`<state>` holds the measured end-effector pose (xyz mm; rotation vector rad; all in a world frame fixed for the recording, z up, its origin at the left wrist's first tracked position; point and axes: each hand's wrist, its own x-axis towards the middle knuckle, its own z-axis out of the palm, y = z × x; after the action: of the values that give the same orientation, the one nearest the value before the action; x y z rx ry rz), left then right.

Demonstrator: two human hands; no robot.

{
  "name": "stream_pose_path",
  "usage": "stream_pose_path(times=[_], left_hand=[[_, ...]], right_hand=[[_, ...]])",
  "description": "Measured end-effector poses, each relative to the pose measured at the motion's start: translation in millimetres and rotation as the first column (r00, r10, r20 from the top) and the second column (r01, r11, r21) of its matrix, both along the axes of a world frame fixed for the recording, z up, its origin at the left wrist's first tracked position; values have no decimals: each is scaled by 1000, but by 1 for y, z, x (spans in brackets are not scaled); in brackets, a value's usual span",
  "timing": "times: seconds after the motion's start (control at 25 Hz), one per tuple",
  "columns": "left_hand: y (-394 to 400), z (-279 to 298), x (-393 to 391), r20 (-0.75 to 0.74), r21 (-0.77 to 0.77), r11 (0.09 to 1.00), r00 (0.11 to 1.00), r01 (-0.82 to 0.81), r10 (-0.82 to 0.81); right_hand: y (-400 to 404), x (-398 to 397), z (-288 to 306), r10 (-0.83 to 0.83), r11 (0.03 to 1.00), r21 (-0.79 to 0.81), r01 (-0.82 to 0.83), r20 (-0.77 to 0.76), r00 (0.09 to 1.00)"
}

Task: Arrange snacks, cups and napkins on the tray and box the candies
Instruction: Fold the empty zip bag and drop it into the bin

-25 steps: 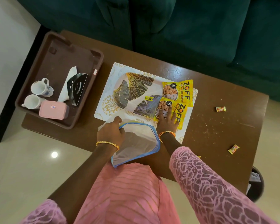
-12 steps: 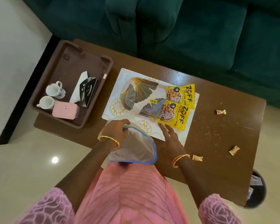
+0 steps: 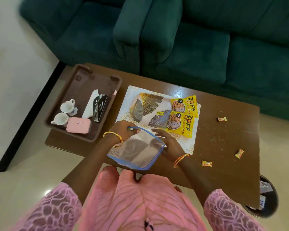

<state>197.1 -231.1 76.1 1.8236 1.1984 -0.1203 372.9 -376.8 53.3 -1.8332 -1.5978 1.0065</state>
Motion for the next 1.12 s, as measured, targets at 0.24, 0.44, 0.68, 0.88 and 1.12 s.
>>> stream_pose_path(times=[0.24, 0.44, 0.68, 0.88, 1.12], left_hand=[[47, 26, -60, 185, -611, 761, 894, -220, 408], [14, 18, -60, 373, -660, 734, 778, -159, 505], [-7, 10, -39, 344, -484, 696, 616, -530, 709], [-7, 19, -44, 387, -277, 621, 507, -733, 770], [-6, 21, -64, 312, -161, 682, 618, -714, 721]], right_hand=[[19, 1, 42, -569, 783, 110, 613, -275, 775], [31, -19, 45, -683, 545, 114, 830, -514, 519], [44, -47, 37, -802, 286, -22, 958, -552, 227], [41, -49, 21, -929, 215, 100, 971, -287, 236], [25, -51, 16, -837, 492, -139, 859, -347, 423]])
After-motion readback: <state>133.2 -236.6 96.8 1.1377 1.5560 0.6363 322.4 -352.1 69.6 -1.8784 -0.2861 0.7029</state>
